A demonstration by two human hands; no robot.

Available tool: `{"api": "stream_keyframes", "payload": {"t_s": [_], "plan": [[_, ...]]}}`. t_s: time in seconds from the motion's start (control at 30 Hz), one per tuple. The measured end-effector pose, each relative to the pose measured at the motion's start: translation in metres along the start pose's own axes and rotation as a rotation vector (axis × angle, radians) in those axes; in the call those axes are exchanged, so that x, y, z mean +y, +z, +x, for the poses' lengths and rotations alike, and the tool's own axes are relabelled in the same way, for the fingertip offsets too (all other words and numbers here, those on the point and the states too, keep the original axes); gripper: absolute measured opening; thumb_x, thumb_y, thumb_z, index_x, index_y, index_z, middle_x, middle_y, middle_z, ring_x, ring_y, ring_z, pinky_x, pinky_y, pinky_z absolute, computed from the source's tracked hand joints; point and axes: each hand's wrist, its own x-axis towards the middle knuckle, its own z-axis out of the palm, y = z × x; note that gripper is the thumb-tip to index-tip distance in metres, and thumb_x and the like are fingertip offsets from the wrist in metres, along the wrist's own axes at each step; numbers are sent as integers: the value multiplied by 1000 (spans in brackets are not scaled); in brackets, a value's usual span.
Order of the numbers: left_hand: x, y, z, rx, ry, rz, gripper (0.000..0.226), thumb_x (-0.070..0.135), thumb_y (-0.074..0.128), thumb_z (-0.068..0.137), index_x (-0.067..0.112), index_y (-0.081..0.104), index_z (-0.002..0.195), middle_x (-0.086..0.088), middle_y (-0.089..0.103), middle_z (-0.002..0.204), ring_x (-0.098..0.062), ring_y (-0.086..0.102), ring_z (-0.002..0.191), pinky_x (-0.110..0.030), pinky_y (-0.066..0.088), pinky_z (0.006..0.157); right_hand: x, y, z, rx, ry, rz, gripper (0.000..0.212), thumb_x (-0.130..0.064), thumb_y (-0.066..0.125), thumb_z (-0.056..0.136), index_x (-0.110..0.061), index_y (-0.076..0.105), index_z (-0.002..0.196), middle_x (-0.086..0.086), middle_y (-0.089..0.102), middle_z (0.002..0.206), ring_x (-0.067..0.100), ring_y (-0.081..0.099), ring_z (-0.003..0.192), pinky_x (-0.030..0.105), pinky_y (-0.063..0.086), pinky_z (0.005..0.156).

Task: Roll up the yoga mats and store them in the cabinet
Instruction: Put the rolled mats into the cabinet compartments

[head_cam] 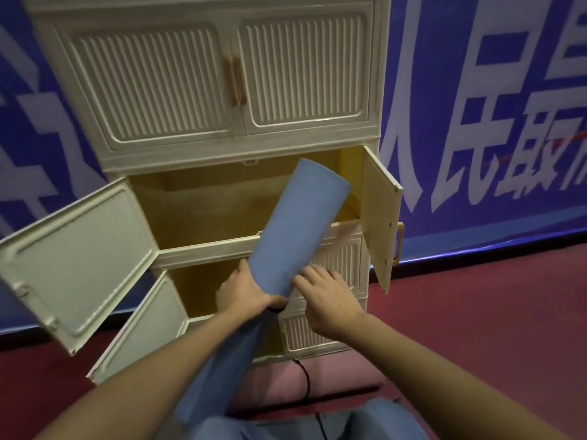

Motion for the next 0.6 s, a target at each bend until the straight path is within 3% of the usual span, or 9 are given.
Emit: {"api": "stream_keyframes", "payload": {"t_s": [0.13,0.27,0.43,0.5,0.6], "plan": [[19,-41,12,-30,89,135,106,82,79,26,33,51,116,7,67,104,-23,70,97,-30,54,73,21,-29,40,30,-205,-288,74,-7,74,63,-20,46,131,8,48,124,33,49,116,48,39,105],[24,-76,32,13,126,232,113,90,74,20,23,58,110,4,68,99,-21,67,84,-33,58,70,45,-50,75,33,-307,-470,99,-9,83,56,-22,38,143,14,47,132,36,46,123,60,32,114],[12,-88,49,-11,218,347,105,101,63,25,24,60,95,9,64,80,-11,62,68,-30,58,63,41,-32,104,192,-376,-523,95,-12,86,52,-24,41,135,11,47,119,33,45,108,58,27,116],[4,-90,55,-8,230,358,104,105,58,25,25,61,91,9,65,78,-11,63,68,-32,59,65,45,-25,114,244,-395,-531,95,-9,85,53,-25,41,135,11,44,122,34,44,114,59,20,116],[2,-95,60,-49,239,370,94,105,58,35,24,64,83,8,66,75,-13,63,68,-30,54,60,43,-18,122,254,-395,-529,100,-5,84,59,-24,34,144,16,38,144,40,34,142,63,14,117]]}}
